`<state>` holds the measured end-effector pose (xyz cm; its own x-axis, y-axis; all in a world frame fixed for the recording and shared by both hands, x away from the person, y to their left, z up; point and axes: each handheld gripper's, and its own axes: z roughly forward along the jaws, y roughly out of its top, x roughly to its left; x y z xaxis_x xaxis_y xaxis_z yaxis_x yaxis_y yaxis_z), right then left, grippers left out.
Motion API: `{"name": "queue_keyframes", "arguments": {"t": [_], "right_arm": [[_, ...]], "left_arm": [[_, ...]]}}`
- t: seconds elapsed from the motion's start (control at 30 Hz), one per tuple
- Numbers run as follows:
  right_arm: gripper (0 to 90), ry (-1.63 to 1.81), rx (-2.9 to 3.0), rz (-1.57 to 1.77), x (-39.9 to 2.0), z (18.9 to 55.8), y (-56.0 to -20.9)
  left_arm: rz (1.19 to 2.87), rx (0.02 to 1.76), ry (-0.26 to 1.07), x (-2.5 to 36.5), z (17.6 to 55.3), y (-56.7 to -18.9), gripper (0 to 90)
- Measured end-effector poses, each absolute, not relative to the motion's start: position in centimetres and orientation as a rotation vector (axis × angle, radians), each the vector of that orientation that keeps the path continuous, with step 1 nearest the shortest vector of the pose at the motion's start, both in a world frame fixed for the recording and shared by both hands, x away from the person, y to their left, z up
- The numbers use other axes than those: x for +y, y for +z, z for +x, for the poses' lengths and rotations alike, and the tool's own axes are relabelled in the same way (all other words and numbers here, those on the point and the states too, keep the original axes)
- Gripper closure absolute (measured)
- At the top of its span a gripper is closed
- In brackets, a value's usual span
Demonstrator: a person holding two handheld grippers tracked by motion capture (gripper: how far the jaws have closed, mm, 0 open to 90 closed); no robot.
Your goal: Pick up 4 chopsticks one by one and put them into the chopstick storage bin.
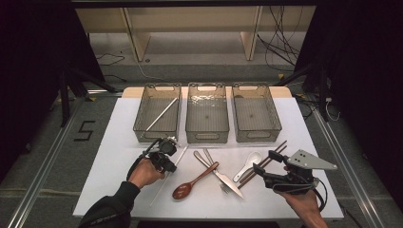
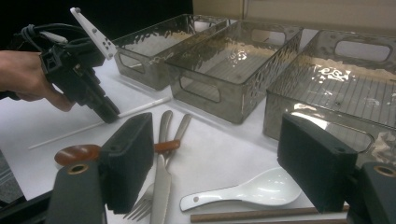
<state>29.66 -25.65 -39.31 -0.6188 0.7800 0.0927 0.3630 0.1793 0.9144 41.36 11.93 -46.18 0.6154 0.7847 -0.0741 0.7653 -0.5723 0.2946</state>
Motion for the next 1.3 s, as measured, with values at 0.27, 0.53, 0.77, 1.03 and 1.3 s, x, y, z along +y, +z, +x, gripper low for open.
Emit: {"name": "queue_keyframes", "arguments": {"t": [0.27, 0.53, 0.77, 1.03, 1.3], "right_arm": [[28.1, 1.425, 2.069, 1.069, -25.60, 29.66, -39.30], [28.2, 1.423, 2.065, 1.075, -25.66, 29.63, -39.29], [28.2, 1.424, 2.066, 1.069, -25.61, 29.65, -39.26], [28.2, 1.425, 2.062, 1.073, -25.74, 29.65, -39.23], [28.2, 1.423, 2.061, 1.073, -25.77, 29.66, -39.21]], "left_arm": [[2.540, 1.284, 0.089, 12.20, 41.50, -46.20, 81.8], [2.553, 1.284, 0.112, 11.88, 41.35, -46.24, 80.4], [2.550, 1.271, 0.111, 12.13, 41.36, -46.21, 83.8], [2.543, 1.258, 0.102, 12.32, 41.41, -46.20, 84.1], [2.508, 1.237, 0.092, 12.85, 41.33, -45.60, 84.2]]}}
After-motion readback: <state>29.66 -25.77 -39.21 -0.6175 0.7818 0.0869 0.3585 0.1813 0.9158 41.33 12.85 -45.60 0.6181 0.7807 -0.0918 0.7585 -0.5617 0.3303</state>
